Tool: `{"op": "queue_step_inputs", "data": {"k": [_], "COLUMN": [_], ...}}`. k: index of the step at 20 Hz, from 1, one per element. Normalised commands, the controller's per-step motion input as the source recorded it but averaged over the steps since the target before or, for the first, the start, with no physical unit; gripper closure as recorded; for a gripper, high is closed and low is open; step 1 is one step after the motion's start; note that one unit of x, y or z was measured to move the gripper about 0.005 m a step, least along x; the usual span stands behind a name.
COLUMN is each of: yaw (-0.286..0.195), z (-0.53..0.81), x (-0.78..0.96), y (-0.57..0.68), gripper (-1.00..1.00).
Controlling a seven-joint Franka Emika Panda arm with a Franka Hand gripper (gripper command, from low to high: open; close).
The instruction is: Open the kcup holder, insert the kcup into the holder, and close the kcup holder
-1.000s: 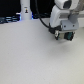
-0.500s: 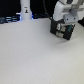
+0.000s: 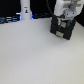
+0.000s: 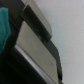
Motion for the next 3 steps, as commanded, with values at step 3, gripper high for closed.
{"op": "queue_step_inputs", "data": {"k": [3], "yaw": [0.065], "z": [0.85], "x": [-0.01], "y": [0.2], "gripper": [-1.0]}}
